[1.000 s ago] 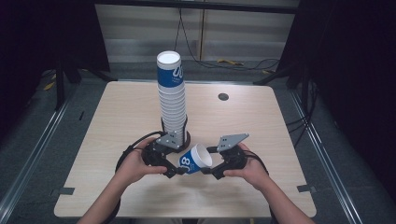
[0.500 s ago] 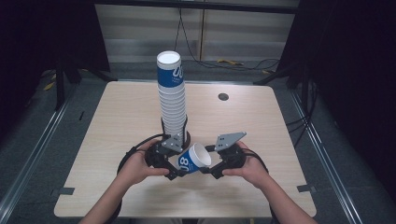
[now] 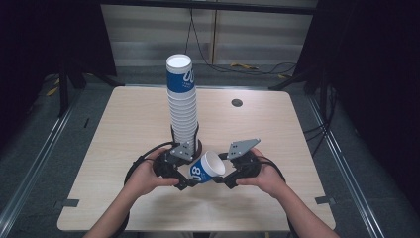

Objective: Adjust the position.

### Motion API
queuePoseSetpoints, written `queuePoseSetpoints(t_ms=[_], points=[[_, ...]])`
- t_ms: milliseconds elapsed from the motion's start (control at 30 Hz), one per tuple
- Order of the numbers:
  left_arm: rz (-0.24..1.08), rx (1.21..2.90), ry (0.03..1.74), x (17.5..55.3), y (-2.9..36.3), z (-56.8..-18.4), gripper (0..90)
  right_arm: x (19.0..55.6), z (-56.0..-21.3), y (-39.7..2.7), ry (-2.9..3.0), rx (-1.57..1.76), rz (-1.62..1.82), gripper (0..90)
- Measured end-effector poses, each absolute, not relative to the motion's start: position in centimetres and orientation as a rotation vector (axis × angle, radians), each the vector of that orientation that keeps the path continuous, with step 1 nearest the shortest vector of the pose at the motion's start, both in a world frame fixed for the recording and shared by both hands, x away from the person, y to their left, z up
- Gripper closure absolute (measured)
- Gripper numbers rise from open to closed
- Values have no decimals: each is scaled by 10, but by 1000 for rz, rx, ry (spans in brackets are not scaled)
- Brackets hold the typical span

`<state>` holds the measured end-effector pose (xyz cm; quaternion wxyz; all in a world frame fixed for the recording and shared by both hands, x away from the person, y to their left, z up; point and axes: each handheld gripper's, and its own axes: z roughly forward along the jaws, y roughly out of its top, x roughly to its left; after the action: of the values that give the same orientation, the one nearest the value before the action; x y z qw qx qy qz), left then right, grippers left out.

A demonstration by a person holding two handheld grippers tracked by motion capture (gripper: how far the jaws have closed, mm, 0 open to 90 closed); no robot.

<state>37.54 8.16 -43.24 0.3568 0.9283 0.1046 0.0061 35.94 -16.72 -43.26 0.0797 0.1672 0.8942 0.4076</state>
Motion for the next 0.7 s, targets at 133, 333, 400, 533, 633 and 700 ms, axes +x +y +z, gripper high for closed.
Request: queuePoseSetpoints(t_ms=[133,333,400,533,633,700], points=[[11,2383,271,376,82,-434,219,361,-430,-170,2661,505,1181,193],[14,2375,291,376,84,-432,220,363,-427,-176,2660,481,1093,188],[14,2380,277,377,84,-433,221,363,-427,-177,2667,477,1070,186],[11,2384,288,377,85,-433,222,362,-428,-175,2685,425,1017,180],[9,2387,286,377,85,-433,223,361,-430,-172,2699,399,984,174],[9,2381,289,377,85,-433,223,360,-433,-169,2716,378,969,171]])
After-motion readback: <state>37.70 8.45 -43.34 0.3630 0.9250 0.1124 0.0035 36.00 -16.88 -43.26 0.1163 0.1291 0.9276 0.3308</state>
